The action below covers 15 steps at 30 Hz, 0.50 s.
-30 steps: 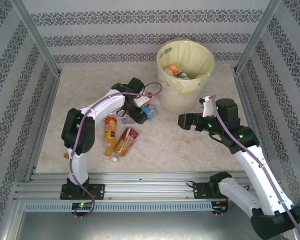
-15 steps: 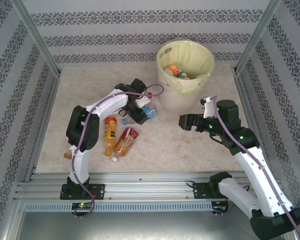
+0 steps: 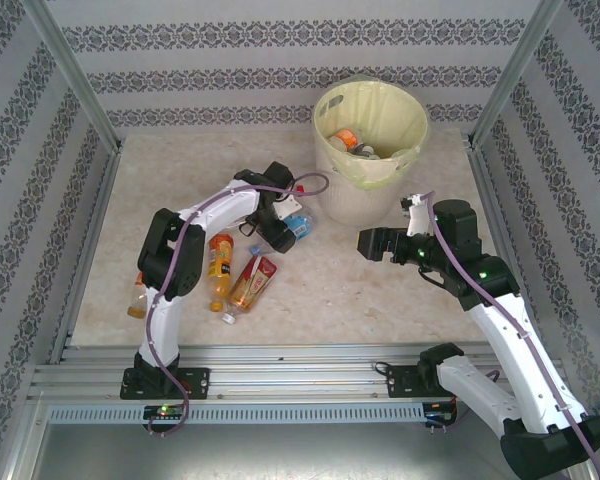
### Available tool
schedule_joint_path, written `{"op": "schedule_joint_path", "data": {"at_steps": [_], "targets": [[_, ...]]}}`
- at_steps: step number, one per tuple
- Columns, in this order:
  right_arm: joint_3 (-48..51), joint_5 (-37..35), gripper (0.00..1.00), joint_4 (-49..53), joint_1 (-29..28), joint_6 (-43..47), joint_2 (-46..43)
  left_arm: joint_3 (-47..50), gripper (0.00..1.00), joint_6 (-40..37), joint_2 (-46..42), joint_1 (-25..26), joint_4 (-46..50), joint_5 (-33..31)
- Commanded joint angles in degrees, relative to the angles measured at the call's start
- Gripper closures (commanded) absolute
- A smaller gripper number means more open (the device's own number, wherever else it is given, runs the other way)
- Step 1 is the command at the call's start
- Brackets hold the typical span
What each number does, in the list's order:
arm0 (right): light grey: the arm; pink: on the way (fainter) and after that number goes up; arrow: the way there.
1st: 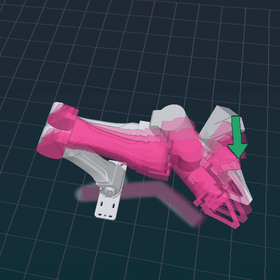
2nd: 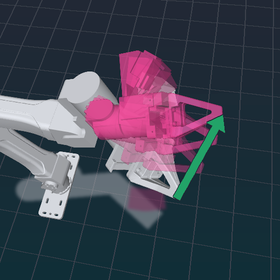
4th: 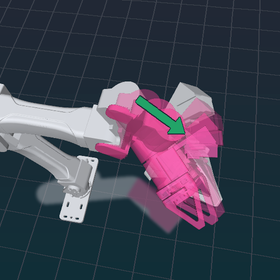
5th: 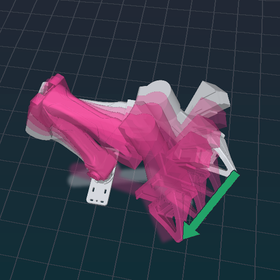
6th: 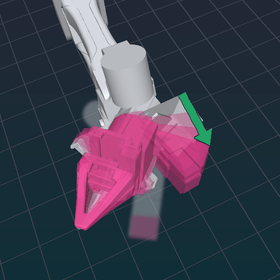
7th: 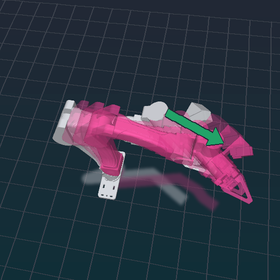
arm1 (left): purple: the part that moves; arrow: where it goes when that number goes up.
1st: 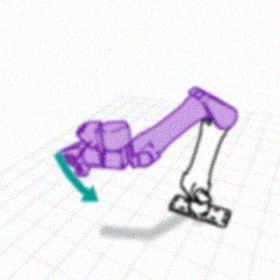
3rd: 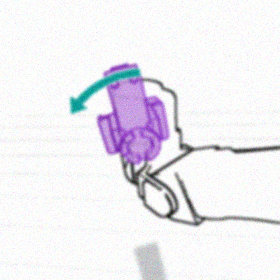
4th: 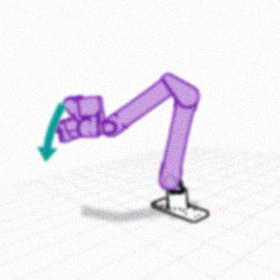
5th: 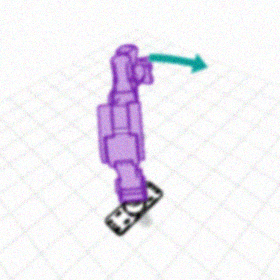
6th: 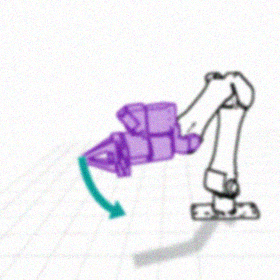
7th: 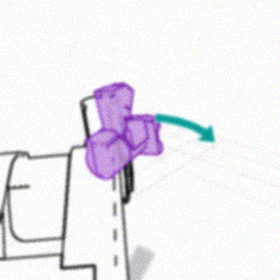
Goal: Put the plastic bottles in the bin
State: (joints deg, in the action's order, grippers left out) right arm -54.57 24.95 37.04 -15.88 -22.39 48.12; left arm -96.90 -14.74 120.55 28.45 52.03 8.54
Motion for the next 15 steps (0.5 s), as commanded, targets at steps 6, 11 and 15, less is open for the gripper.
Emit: {"op": "schedule_joint_path", "data": {"at_steps": [6,11,15], "targets": [[0.70,-0.55,0.02,0.37,0.21,-1.06,-0.61,-1.19,0.15,0.43,1.61,0.30,-0.86,2.10],[1.00,-0.78,0.02,0.45,0.20,-1.33,-0.69,-1.36,0.21,0.72,1.87,0.29,-1.18,2.86],[1.31,-1.12,0.03,0.23,0.15,-1.73,-1.09,-1.87,0.29,1.20,1.73,0.16,-1.30,2.90]]}}
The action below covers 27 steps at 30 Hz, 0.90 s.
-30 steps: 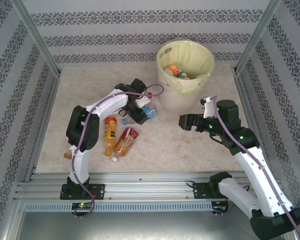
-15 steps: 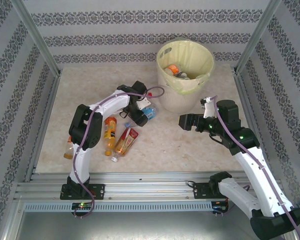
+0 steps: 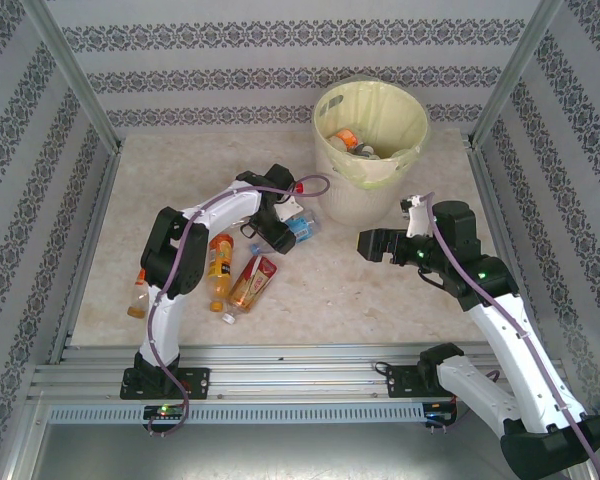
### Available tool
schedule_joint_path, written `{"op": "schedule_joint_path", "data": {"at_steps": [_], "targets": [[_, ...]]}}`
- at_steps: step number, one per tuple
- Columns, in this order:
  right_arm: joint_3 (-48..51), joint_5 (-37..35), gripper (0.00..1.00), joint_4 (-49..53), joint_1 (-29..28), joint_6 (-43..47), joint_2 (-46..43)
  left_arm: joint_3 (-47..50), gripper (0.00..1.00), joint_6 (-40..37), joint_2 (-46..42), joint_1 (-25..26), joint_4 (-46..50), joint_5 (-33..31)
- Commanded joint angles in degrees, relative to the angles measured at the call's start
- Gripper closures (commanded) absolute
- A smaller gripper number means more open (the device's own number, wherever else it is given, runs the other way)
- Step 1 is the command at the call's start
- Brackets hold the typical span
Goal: Put the plastic bottles in the bin
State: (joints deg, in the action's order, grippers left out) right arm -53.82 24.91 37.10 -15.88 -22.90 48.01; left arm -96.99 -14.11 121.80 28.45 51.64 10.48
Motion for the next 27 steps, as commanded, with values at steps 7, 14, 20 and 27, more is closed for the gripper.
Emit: {"op": "schedule_joint_path", "data": {"at_steps": [7,14,20,27], "targets": [[1.18,-1.55,0.03,-0.40,0.21,-2.21,-1.25,-2.48,0.33,3.23,-1.87,-1.35,-2.40,2.91],[1.26,-1.29,0.03,-1.04,0.15,-3.46,-1.60,-4.66,0.35,5.91,-5.31,-2.56,-2.37,5.77],[1.60,-0.31,0.04,-2.62,0.16,-5.16,-1.77,-5.67,0.35,9.69,-8.87,-3.38,-1.46,8.89],[3.05,4.07,0.04,-9.10,0.02,-11.15,-1.26,-0.45,0.35,18.92,-16.77,-3.74,-4.38,18.23]]}}
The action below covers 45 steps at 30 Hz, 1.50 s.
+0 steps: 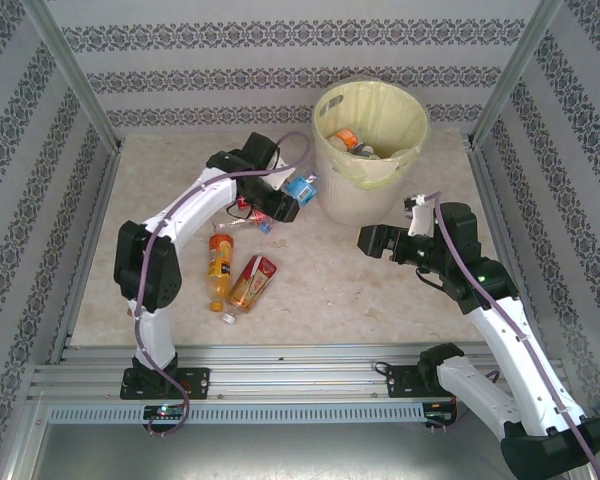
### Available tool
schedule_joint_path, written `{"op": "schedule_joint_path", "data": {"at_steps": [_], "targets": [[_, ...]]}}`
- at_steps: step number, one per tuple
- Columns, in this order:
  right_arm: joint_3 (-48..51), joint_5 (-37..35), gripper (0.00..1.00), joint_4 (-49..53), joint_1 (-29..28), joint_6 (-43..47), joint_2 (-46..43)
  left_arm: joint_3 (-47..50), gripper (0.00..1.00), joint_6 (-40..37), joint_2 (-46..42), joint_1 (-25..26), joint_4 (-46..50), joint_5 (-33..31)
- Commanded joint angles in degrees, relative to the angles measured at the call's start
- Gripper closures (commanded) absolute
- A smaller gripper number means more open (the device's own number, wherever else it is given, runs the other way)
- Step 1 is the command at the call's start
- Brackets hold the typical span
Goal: Put the plastic bottles in the bin
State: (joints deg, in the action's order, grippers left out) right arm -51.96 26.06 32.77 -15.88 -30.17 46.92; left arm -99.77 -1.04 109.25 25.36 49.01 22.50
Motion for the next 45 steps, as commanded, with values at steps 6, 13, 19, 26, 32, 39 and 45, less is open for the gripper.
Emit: {"op": "schedule_joint_path", "data": {"at_steps": [6,13,19,26,32,39,45], "targets": [[1.87,5.81,0.04,-13.85,-2.15,-9.58,2.20,16.19,0.35,18.36,-14.86,-0.55,-13.68,15.64],[-0.44,3.96,0.04,-22.96,-8.52,-12.47,9.44,30.49,0.36,30.64,-25.83,1.07,-28.79,20.64],[-3.76,1.39,0.04,-27.14,-12.74,-13.07,16.56,39.58,0.35,37.90,-32.79,3.57,-40.70,21.12],[-7.10,1.09,0.04,-28.64,-14.09,-13.16,21.86,43.92,0.35,41.82,-35.00,6.64,-47.21,19.16],[-8.48,1.18,0.06,-28.59,-14.75,-12.89,23.72,44.21,0.35,42.76,-34.09,8.53,-49.85,18.44],[-8.84,0.44,0.17,-27.59,-14.79,-12.37,23.95,42.31,0.35,41.89,-32.52,10.14,-49.15,18.03],[-9.48,-0.50,0.34,-25.37,-14.74,-11.12,23.12,41.97,0.34,40.71,-32.53,10.23,-48.07,16.89]]}}
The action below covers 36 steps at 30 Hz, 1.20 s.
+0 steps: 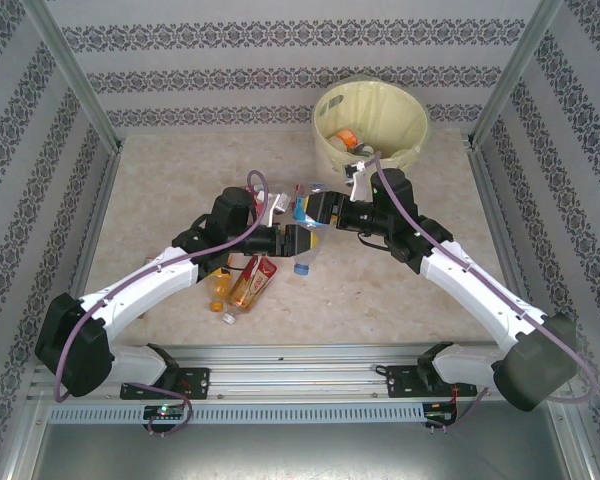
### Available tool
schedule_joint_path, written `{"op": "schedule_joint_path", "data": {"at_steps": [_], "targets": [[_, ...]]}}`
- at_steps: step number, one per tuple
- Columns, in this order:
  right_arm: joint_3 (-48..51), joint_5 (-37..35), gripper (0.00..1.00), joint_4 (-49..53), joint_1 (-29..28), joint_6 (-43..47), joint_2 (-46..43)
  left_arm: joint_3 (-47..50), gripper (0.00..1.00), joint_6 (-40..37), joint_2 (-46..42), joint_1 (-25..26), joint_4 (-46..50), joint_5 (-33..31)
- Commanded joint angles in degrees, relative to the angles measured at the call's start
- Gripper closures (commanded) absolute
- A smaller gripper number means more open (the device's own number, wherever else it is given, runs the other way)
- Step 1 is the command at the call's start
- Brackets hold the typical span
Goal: Put the plastic bottles in the bin
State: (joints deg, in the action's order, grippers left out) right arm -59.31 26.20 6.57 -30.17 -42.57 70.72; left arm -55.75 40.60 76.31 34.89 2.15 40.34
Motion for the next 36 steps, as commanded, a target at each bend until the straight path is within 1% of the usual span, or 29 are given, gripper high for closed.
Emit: {"op": "schedule_joint_path", "data": {"at_steps": [1,3,5,6,10,15,18,21,24,25,26,28,30,32,34,36], "targets": [[-2.33,-0.81,0.35,1.24,-0.41,1.62,-0.91,-2.09,0.33,-1.04,0.44,0.70,-1.27,-1.07],[-2.71,-0.97,0.37,2.27,-0.41,2.16,-1.15,-2.34,0.26,-1.18,0.66,0.70,-1.56,-1.05],[-3.26,-1.22,0.37,3.32,-0.32,2.73,-1.62,-2.83,0.15,-1.71,0.59,0.82,-1.49,-1.26],[-3.50,-1.40,0.38,3.91,-0.18,3.03,-1.91,-3.02,0.11,-1.86,0.44,0.81,-1.40,-1.43],[-4.35,-1.49,0.38,5.87,1.27,3.64,-3.48,-4.25,0.00,-2.55,-0.58,0.79,-1.23,-2.16],[-6.30,-1.29,0.38,9.97,4.11,5.66,-5.67,-6.54,0.00,-3.57,-2.26,0.77,0.42,-3.53],[-8.40,-1.12,0.38,12.94,6.42,7.39,-6.75,-8.41,0.00,-6.24,-3.23,0.75,3.08,-4.62],[-11.90,-1.44,0.38,16.78,8.68,9.68,-7.09,-11.47,0.00,-6.68,-3.15,0.70,8.16,-8.90],[-16.29,-2.00,0.38,20.18,10.79,11.84,-6.32,-12.86,0.00,-5.69,-3.50,0.70,10.18,-11.83],[-17.83,-2.20,0.38,21.06,11.45,12.58,-5.89,-12.73,0.00,-4.88,-3.86,0.55,10.15,-12.99],[-19.41,-2.41,0.38,21.92,12.04,13.32,-5.35,-12.70,0.00,-4.47,-3.91,0.21,9.33,-12.27],[-22.64,-3.10,0.38,23.40,13.21,14.38,-4.16,-13.61,0.00,-4.16,-3.70,-0.35,8.29,-8.72],[-26.02,-3.67,0.38,24.21,14.20,15.49,-2.68,-14.15,0.00,-3.67,-4.62,-0.27,9.50,-11.14],[-30.37,-4.94,0.38,25.47,15.29,16.33,-0.66,-11.59,0.00,-3.80,-7.29,-0.36,6.77,-14.64],[-34.33,-6.30,0.38,26.48,16.20,17.35,1.66,-9.12,0.00,-6.12,-9.79,-0.27,3.75,-16.66],[-38.21,-7.76,0.38,27.47,17.05,18.19,4.06,-7.89,0.00,-7.71,-12.03,-0.27,3.54,-19.19]]}}
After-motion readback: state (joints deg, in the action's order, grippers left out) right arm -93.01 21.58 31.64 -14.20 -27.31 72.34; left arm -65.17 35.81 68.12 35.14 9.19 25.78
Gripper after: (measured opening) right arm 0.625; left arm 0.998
